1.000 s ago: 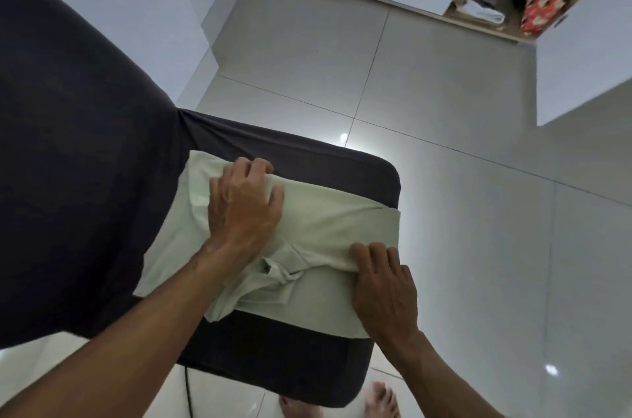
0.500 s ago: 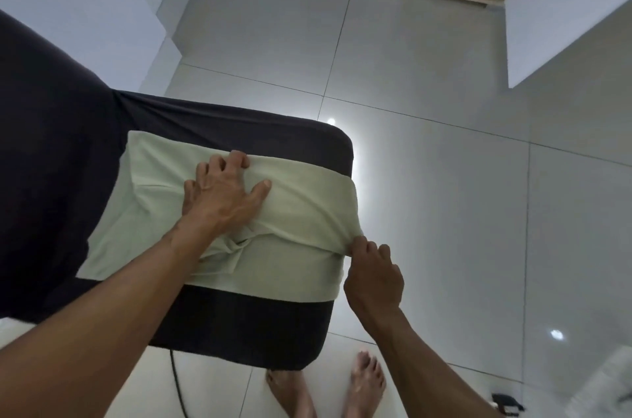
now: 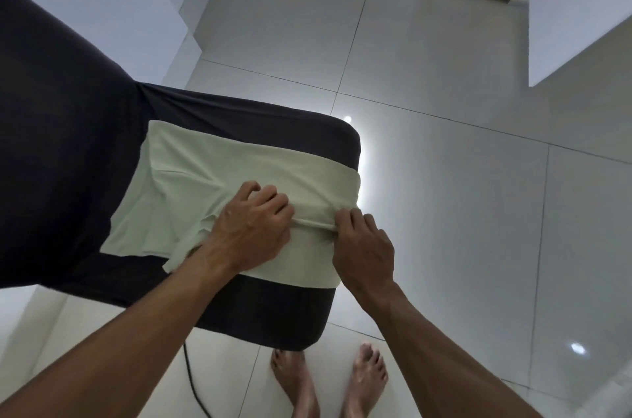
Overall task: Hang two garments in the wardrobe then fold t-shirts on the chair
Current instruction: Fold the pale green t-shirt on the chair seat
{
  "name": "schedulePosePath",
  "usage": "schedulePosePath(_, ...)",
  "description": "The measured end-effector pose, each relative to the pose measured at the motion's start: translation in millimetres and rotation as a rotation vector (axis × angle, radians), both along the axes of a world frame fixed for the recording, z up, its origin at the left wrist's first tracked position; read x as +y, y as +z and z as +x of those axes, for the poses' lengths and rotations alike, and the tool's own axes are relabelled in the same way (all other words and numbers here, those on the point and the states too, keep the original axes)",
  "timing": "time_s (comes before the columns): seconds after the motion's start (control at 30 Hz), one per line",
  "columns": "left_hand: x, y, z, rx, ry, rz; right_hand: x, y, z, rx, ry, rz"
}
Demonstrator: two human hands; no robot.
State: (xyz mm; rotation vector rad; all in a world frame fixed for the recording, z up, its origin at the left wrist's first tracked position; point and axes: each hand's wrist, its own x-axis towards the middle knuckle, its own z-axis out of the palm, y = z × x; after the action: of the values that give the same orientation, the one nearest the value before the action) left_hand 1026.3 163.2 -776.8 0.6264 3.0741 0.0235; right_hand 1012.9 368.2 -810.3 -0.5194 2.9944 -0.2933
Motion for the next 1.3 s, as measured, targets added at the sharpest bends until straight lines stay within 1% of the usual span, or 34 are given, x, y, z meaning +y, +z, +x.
schedulePosePath(0.07,1,5,3,-0.001,0.016,0.015,3,3,1,-0.013,0.005,-0.013)
schedulePosePath(0.13,4,11,5,-0.103,0.031,-0.007,6,7,7,-0.075,0.025,0.042)
schedulePosePath(0.2,4,16,11,-0.192,0.089,0.005,4,12,10,-0.127,0.015,0.076)
schedulePosePath(0.23,4,18,12,-0.192,0.138,0.038,2,13,10,-0.128,0.010,0.055)
schedulePosePath(0.3,-2,23,13,-0.177,0.274,0.102,-8,17,5,-0.086,0.067,-0.056)
schedulePosePath(0.37,-12,27,11,-0.263,0.402,0.104,-23,22,1,-0.076,0.181,-0.149)
schedulePosePath(0.43,-27,27,15,-0.360,0.468,0.086,-42,27,-1,-0.123,0.250,-0.133)
schedulePosePath(0.53,-44,29,35,-0.360,0.508,0.119,-65,37,0,-0.163,0.234,-0.065)
schedulePosePath(0.6,-51,31,51,-0.389,0.590,0.141,-80,41,3,-0.171,0.281,-0.100)
schedulePosePath(0.67,-58,30,67,-0.390,0.679,0.176,-96,44,8,-0.226,0.381,-0.157)
schedulePosePath(0.73,-63,31,77,-0.361,0.739,0.297,-111,47,9,-0.304,0.440,-0.207)
schedulePosePath(0.8,-72,32,85,-0.298,0.766,0.500,-125,47,9,-0.381,0.445,-0.232)
schedulePosePath(0.9,-82,39,91,-0.217,0.794,0.736,-138,50,5,-0.412,0.435,-0.245)
schedulePosePath(0.93,-86,42,92,-0.224,0.781,0.794,-139,51,3,-0.457,0.406,-0.276)
schedulePosePath(0.97,-90,43,92,-0.251,0.761,0.807,-140,53,-1,-0.532,0.360,-0.338)
schedulePosePath(1.0,-94,43,91,-0.294,0.748,0.757,-139,53,-5,-0.610,0.303,-0.421)
schedulePosePath(1.03,-97,40,91,-0.329,0.738,0.642,-139,54,-9,-0.664,0.257,-0.498)
schedulePosePath(1.07,-100,37,91,-0.338,0.726,0.505,-138,55,-13,-0.701,0.226,-0.557)
schedulePosePath(1.1,-103,35,90,-0.328,0.723,0.412,-137,56,-17,-0.736,0.207,-0.597)
schedulePosePath(1.13,-105,33,90,-0.307,0.745,0.402,-136,56,-20,-0.771,0.193,-0.623)
schedulePosePath(1.17,-109,33,89,-0.278,0.800,0.500,-136,59,-22,-0.801,0.179,-0.649)
schedulePosePath(1.23,-118,42,77,-0.222,1.014,0.891,-136,64,-30,-0.864,0.081,-0.749)
schedulePosePath(1.3,-126,54,55,-0.171,1.175,1.261,-137,68,-41,-0.942,-0.104,-0.912)
